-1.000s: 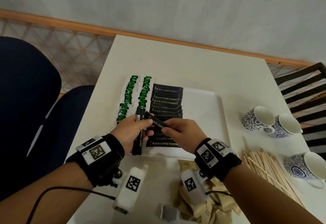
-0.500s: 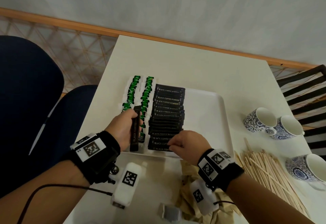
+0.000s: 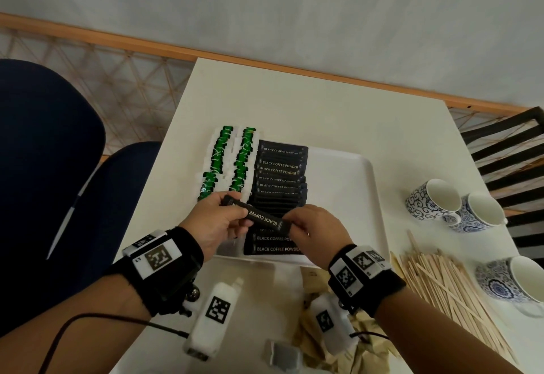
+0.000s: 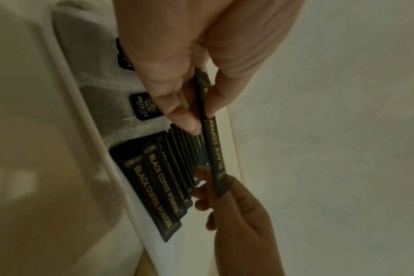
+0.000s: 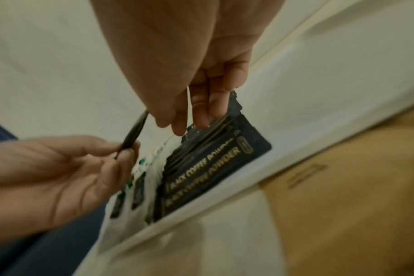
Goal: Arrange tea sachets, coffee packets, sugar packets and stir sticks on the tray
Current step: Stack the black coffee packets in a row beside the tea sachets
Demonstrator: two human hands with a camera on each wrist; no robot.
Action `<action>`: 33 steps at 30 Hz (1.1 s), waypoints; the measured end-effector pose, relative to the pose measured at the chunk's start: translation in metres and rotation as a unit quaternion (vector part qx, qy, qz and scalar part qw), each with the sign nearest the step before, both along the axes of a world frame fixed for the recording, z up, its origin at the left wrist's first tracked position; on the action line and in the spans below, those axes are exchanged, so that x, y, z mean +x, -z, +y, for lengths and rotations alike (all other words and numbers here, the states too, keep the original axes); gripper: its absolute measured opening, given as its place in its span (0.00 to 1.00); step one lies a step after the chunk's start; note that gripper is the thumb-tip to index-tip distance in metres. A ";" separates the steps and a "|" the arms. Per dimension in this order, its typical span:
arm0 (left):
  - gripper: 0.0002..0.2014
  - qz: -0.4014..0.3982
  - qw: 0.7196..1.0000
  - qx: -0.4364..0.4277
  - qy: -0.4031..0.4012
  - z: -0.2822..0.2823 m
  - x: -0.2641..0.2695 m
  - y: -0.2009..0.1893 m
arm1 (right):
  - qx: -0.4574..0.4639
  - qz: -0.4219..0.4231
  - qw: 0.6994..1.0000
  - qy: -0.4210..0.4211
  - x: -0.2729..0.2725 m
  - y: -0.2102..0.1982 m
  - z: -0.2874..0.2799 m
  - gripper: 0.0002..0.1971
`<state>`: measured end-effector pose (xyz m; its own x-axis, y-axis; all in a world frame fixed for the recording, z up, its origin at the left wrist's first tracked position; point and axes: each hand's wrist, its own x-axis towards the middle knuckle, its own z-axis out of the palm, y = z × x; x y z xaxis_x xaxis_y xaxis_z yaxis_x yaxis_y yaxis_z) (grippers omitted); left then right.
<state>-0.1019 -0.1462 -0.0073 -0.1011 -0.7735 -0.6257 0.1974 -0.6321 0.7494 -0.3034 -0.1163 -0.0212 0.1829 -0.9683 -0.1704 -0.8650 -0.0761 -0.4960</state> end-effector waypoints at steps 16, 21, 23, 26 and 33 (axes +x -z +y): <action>0.09 0.020 1.000 0.002 0.022 0.010 -0.012 -0.001 | 0.135 -0.186 0.971 0.069 -0.009 -0.017 0.004 0.07; 0.06 0.034 0.998 -0.018 0.045 0.013 -0.018 -0.002 | 0.141 -0.175 0.972 0.073 -0.005 -0.021 0.006 0.04; 0.05 0.028 0.996 -0.033 0.075 0.017 -0.023 -0.002 | 0.151 -0.193 0.967 0.075 0.002 -0.021 0.008 0.03; 0.06 -0.015 0.990 -0.080 0.113 0.020 -0.025 -0.003 | 0.119 -0.193 0.971 0.078 0.008 -0.023 0.007 0.07; 0.12 -0.197 0.915 -0.198 0.291 0.019 -0.018 -0.004 | 0.030 -0.285 0.953 0.100 -0.012 -0.026 -0.001 0.14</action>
<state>-0.1202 -0.1272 -0.0030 -0.3939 -0.8345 -0.3853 -0.4212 -0.2087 0.8826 -0.3153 -0.1168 0.0049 0.0751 -0.9851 -0.1550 -0.4476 0.1056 -0.8880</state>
